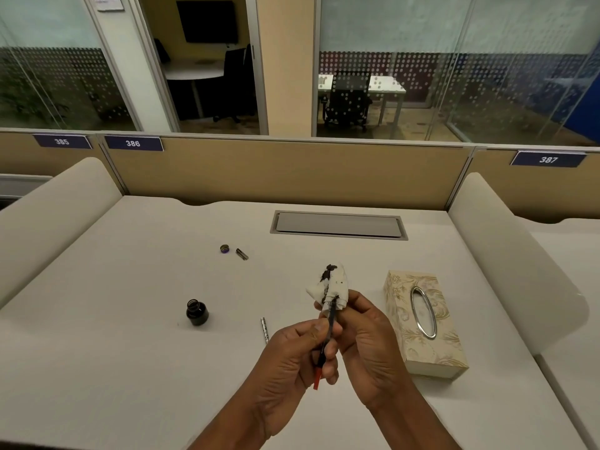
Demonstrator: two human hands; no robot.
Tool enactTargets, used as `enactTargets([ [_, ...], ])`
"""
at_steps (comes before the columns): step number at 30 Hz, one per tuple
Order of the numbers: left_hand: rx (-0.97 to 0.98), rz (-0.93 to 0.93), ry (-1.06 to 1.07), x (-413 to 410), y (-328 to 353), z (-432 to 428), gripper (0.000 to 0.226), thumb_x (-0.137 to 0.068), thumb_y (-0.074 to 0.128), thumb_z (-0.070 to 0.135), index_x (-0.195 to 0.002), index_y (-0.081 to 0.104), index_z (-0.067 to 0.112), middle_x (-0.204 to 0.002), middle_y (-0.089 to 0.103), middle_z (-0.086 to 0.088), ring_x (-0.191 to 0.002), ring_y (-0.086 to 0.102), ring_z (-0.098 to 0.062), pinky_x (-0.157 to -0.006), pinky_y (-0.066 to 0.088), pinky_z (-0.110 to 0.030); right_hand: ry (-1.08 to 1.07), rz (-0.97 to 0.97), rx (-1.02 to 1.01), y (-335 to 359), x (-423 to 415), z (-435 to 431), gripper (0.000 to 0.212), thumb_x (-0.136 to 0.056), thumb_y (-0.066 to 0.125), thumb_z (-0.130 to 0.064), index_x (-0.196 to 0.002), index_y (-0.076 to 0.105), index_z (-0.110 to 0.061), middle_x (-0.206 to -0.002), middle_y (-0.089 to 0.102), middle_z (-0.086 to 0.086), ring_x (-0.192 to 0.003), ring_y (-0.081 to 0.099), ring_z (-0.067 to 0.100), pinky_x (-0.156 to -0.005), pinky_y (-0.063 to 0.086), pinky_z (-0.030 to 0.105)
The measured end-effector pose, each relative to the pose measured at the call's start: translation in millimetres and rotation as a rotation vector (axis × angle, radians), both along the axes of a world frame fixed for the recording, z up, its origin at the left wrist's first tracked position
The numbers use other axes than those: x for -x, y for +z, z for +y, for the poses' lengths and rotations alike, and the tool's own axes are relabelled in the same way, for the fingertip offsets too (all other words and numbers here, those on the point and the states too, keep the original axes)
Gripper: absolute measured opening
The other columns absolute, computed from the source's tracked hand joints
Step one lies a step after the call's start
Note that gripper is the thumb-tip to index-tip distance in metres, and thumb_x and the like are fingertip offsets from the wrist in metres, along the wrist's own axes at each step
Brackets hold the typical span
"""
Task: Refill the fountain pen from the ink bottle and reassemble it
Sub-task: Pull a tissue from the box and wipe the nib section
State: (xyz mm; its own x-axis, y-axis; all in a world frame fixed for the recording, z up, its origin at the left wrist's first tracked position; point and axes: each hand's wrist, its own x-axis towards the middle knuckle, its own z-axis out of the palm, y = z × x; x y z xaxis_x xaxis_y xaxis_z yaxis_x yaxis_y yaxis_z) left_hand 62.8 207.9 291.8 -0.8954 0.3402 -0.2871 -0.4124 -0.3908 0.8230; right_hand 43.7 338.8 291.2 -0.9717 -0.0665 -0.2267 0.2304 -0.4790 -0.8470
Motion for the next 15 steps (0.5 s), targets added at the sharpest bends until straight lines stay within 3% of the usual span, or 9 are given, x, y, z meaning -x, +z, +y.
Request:
enactTargets([
  [4, 0.015, 0.017, 0.014, 2.0, -0.2, -0.3, 0.028, -0.099, 0.058, 0.024, -0.098, 0.073, 0.001, -0.07, 0.055, -0.01, -0.053, 0.049, -0.019, -0.057, 0.048, -0.033, 0.025, 0.013, 0.087, -1.0, -1.7, 0.0, 0.03, -0.085, 0.058, -0.01, -0.109, 0.075, -0.007, -0.09, 0.073, 0.015, -0.042, 0.049, 0.02, -0.039, 0.042, 0.026],
  [9, 0.018, 0.02, 0.016, 3.9, 1.9, 0.2, 0.027, -0.099, 0.058, 0.023, -0.099, 0.074, 0.001, -0.068, 0.055, -0.01, -0.051, 0.049, -0.018, -0.055, 0.048, -0.032, 0.046, 0.029, 0.145, -3.8, -1.3, 1.4, 0.036, -0.095, 0.055, -0.021, -0.121, 0.068, -0.001, -0.073, 0.063, 0.011, -0.045, 0.055, 0.021, -0.037, 0.046, 0.028],
  [15, 0.056, 0.007, -0.004, 7.6, 4.9, -0.7, 0.027, -0.101, 0.057, 0.022, -0.093, 0.076, 0.004, -0.069, 0.056, -0.009, -0.051, 0.05, -0.018, -0.055, 0.049, -0.031, 0.036, 0.037, 0.152, -7.1, 3.7, 8.7, 0.037, -0.095, 0.058, -0.018, -0.122, 0.062, 0.008, -0.085, 0.072, 0.007, -0.062, 0.065, 0.019, -0.049, 0.056, 0.029],
])
